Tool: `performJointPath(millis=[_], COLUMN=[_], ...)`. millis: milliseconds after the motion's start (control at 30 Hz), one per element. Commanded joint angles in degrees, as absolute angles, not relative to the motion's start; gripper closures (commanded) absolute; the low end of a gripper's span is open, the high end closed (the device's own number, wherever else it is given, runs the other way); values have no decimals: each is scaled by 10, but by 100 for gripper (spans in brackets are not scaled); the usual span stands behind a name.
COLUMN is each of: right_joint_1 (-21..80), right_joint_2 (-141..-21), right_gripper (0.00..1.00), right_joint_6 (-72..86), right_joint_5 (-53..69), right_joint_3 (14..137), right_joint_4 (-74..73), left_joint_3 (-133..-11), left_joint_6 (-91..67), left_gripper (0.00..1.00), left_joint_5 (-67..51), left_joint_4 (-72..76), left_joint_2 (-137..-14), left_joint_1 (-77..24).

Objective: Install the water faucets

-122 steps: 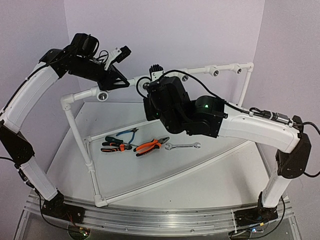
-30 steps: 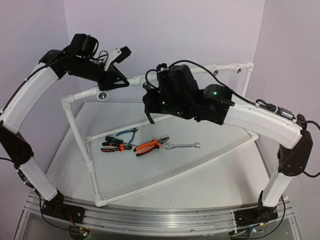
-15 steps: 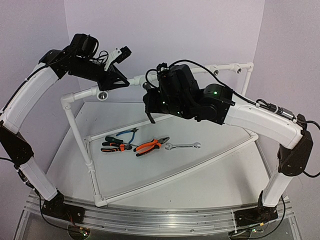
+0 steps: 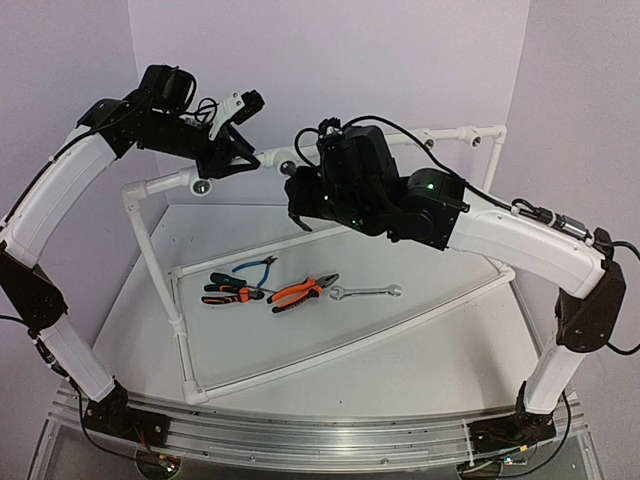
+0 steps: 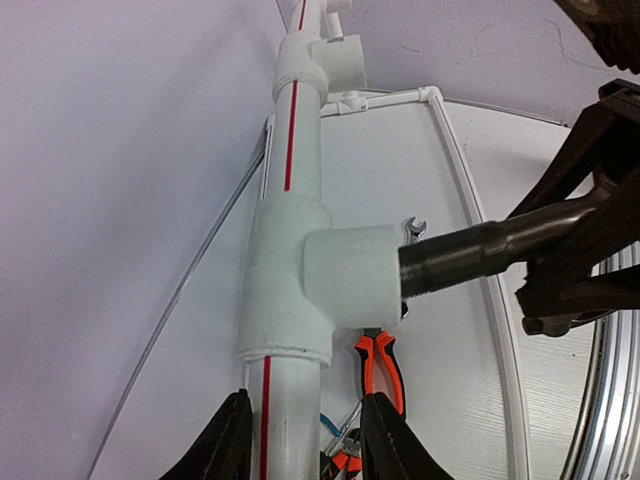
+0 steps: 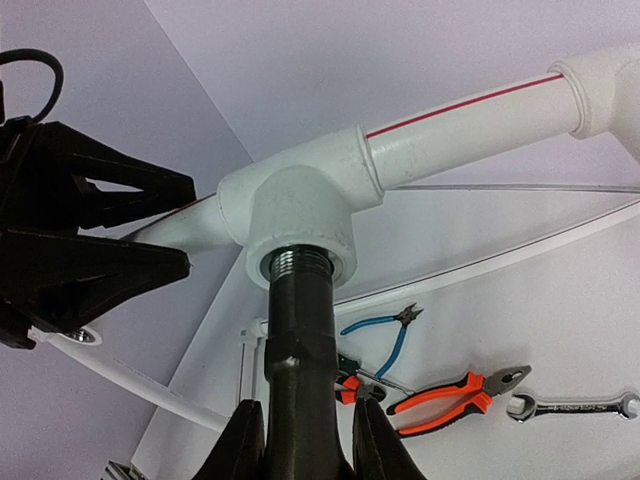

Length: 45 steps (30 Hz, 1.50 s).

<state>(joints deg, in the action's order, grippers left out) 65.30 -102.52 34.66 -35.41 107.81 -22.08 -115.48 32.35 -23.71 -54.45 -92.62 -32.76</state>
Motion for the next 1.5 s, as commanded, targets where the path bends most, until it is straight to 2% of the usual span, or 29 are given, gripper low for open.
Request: performJointPath(millis=[0,233,367,500,733,900,1067,1333,1400,1467], right_joint_1=[620,619,620,620,641,654,669,683,686,690], right_joint_2=[-981,-987,-987,-980,-984,-1007,-1044,-1082,-1090,-1101], right_gripper=[100,100,100,100,100,100,100,100,100,100], right_joint_6=[359,355,345,309,179,104,32,-79,-102,-136], right_joint_5=[-454,-460,-454,-432,-438,-469,-505,-520,-524,-528], right_joint_3=[1090,1077,1062,1025,967,985,1028,1074,1087,1105], right_joint_4=[-45,-31,-25,29,159,177,178,188,189,189], left_joint_3=[-1189,-1185,-1117,-1054,-1072,-1064,-1119,-1138,-1140,-1138], left_joint_6=[339,357,372,407,414,415,403,401,397,392], left_gripper=[62,63,61,58,42,36,31,31,33,40], left_joint_5=[-311,-358,-357,-305,-189,-123,-107,-127,-139,-153], left_joint_4=[-522,-544,-519,-468,-418,-443,-482,-481,-483,-487], left_joint_2=[-891,-878,-843,-821,-836,-853,-896,-933,-938,-942], left_joint_1=[-354,-355,-354,-354,-354,-350,-334,-295,-291,-290])
